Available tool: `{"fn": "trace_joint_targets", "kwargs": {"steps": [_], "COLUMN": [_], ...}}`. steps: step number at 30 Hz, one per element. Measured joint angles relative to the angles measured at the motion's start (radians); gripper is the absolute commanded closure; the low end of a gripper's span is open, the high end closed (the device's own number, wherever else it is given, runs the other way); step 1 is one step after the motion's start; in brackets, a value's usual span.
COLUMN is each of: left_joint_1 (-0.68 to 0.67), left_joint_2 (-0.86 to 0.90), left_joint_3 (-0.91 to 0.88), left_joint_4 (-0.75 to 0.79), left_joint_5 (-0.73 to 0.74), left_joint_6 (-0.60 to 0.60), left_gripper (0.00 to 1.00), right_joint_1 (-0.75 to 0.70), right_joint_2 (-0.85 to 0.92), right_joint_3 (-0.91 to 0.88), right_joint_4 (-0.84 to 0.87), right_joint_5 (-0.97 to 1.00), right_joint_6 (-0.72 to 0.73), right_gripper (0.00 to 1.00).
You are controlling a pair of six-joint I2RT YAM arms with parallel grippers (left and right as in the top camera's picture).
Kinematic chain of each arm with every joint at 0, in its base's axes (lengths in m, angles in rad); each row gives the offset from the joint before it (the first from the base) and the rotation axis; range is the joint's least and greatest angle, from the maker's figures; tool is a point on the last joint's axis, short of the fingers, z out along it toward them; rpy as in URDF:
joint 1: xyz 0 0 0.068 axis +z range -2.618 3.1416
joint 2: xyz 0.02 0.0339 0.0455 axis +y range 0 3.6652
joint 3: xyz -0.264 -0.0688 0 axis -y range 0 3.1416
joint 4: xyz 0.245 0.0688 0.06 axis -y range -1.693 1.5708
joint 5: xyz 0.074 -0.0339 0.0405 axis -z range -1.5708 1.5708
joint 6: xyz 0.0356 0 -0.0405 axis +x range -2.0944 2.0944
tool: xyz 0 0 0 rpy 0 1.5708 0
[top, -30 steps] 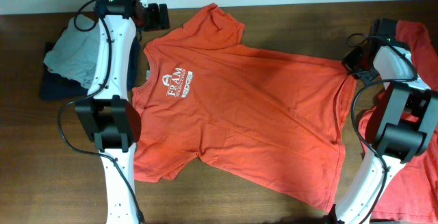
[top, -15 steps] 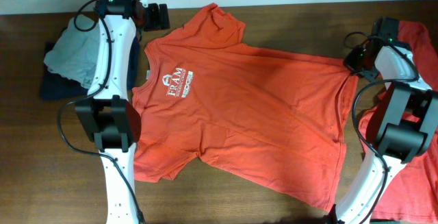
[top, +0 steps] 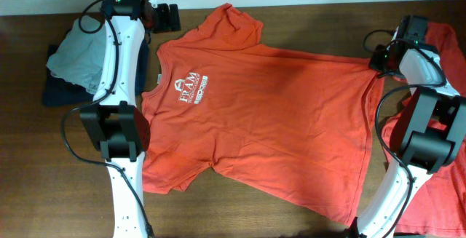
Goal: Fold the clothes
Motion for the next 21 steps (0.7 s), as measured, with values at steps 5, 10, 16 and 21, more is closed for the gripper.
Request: {"fn": "trace_joint_targets", "kwargs": {"steps": [5,10,16,21], "left_joint_1": [0.0,0.0,0.0,0.0], "left_joint_2": [0.0,0.0,0.0,0.0], "left_joint_3": [0.0,0.0,0.0,0.0], "left_joint_4": [0.0,0.0,0.0,0.0], "left_joint_5": [0.0,0.0,0.0,0.0], "left_joint_6": [0.0,0.0,0.0,0.0], "left_gripper": [0.01,0.01,0.01,0.01], "right_joint_1": [0.0,0.0,-0.003,-0.003], "right_joint_2": [0.0,0.0,0.0,0.0], "right_joint_3": [0.0,0.0,0.0,0.041], "right_joint_4": [0.042,0.096,0.166,0.155], "right_joint_5": [0.003,0.003,0.011,0.027], "right_joint_6": [-0.049,-0.087,-0.104,-0.111], "right_gripper": [0.96,0.88,0.15,0.1]}}
